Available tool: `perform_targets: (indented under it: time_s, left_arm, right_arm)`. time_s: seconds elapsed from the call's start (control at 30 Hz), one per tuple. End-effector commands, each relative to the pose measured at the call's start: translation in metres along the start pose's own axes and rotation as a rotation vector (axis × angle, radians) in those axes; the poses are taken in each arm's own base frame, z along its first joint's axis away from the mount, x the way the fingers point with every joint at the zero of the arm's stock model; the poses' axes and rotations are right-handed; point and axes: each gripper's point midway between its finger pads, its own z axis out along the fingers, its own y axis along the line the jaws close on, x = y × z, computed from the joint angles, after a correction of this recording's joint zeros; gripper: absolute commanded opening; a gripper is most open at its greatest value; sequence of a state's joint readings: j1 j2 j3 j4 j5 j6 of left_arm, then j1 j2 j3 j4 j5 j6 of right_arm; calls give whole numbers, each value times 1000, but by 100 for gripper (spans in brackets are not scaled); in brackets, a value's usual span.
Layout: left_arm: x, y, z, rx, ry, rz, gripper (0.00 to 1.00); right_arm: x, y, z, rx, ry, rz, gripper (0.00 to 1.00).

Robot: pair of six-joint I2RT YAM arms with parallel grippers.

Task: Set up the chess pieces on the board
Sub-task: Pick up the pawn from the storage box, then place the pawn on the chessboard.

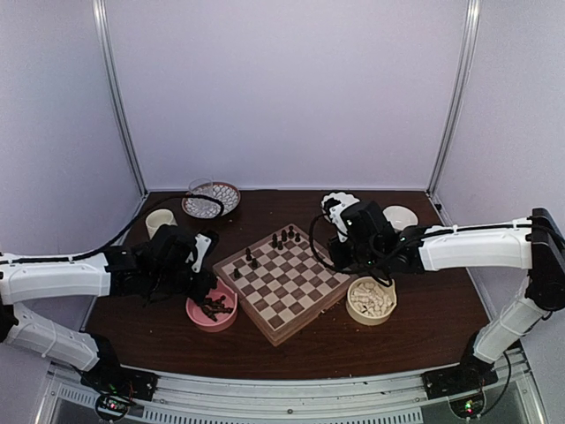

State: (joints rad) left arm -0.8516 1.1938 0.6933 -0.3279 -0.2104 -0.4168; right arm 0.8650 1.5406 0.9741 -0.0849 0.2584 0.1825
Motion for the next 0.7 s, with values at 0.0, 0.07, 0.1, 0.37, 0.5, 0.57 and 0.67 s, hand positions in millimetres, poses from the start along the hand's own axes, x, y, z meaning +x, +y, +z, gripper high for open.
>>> perform_targets:
  time_s: [0.0,0.07,0.1,0.37,0.5,0.57,0.67]
  left_arm:
    - [-23,-35,-4,200,-89,1,10]
    - [-30,-51,-3,276,-91,-14,10]
    - [-38,-59,-2,305,-92,-19,10]
    - [-62,-104,44,346,-37,18,10]
    - [-67,-118,69,333,-32,40,10]
    - [-69,-124,79,325,-32,65,10]
    - [-69,-126,95,289,-44,97,11]
  right_arm:
    - [-11,-3,-10,-8,-45,13,26]
    - [-12,-3,-12,-10,-52,17,26]
    - [-12,-4,-13,-10,-56,19,26]
    - [-11,-5,-17,-20,-73,42,29]
    - [-11,-8,-20,-14,-75,55,35]
    - [-10,-9,-22,-15,-84,59,37]
    - [-8,-7,-25,-35,-90,64,39]
